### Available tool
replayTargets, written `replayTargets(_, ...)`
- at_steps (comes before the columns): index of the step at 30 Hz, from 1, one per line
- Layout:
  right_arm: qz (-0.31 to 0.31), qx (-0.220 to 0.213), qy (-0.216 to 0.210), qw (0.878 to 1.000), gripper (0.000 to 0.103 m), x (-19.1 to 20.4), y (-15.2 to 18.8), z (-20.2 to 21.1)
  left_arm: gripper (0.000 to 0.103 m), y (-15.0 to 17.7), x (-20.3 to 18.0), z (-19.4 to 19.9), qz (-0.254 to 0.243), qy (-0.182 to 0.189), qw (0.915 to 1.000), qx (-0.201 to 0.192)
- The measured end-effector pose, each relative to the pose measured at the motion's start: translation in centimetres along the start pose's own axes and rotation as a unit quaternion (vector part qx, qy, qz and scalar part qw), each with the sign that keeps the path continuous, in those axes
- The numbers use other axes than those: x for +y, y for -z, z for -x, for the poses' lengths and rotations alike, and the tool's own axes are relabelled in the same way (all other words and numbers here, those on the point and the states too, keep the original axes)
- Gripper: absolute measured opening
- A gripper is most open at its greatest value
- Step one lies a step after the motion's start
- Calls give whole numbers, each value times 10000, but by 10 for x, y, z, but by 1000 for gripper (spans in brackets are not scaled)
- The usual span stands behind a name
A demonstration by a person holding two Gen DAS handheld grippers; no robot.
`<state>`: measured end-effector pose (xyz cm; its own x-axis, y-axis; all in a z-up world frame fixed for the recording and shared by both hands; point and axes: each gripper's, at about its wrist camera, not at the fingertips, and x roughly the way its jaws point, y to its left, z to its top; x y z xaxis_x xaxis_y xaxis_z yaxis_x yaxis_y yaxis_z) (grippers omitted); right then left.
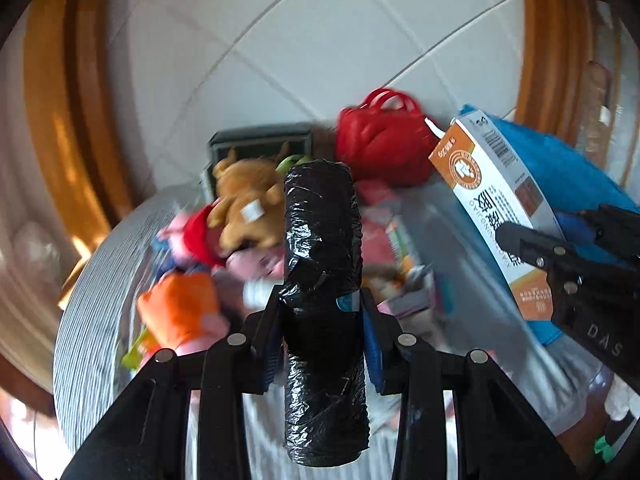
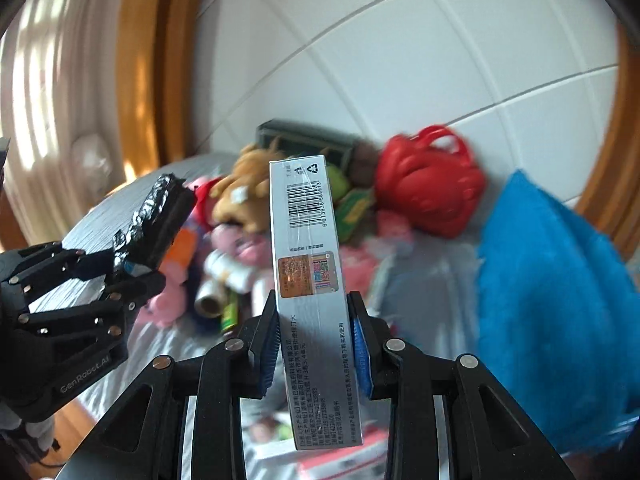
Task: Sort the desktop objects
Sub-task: 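Carry the black roll and white box with both tools over the blue bin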
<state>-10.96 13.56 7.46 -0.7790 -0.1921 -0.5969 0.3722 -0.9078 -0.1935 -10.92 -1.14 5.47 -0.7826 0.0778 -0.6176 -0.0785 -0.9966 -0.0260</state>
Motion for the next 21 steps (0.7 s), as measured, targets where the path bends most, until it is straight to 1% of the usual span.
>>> replayTargets(2, -100, -167, 205, 9996, 31, -30, -5, 14, 34, -23, -34, 9, -169, 139, 9995, -227)
replayTargets(4, -223, -351, 399, 9983, 31, -72, -11, 35, 34, -45, -68, 17, -301, 219, 9984, -429)
replayTargets(6, -247, -437, 601, 9969, 31, -106, -14, 51, 34, -66, -108, 27, -448, 333, 9961, -679)
replayTargets(7, -241, -482, 746, 9958, 31, -129, -15, 59, 34, -74, -122, 30, -487, 370, 9952, -759)
replayTargets(10, -218, -532, 1178, 9914, 31, -191, -13, 76, 34, -102, -186, 38, -673, 508, 9912, -1018)
replayTargets(11, -209, -535, 1274, 9902, 31, -205, -12, 81, 34, -110, -205, 39, -738, 556, 9899, -1076)
replayTargets(13, -174, -514, 1568, 9861, 31, -250, -6, 90, 34, -124, -247, 41, -865, 636, 9874, -1165)
replayTargets(14, -157, -496, 1646, 9850, 31, -264, -4, 91, 34, -131, -269, 41, -910, 689, 9865, -1174)
replayTargets(16, -116, -423, 1855, 9817, 31, -301, 3, 93, 34, -141, -300, 37, -991, 805, 9851, -1150)
replayTargets(18, -92, -300, 2014, 9790, 31, -338, 7, 88, 34, -152, -334, 28, -1093, 920, 9842, -1043)
replayTargets(19, -118, -217, 2043, 9786, 31, -356, 10, 86, 34, -158, -353, 22, -1149, 1010, 9837, -941)
replayTargets(21, -136, -38, 2006, 9796, 31, -378, 16, 78, 34, -167, -370, 7, -1166, 1220, 9832, -691)
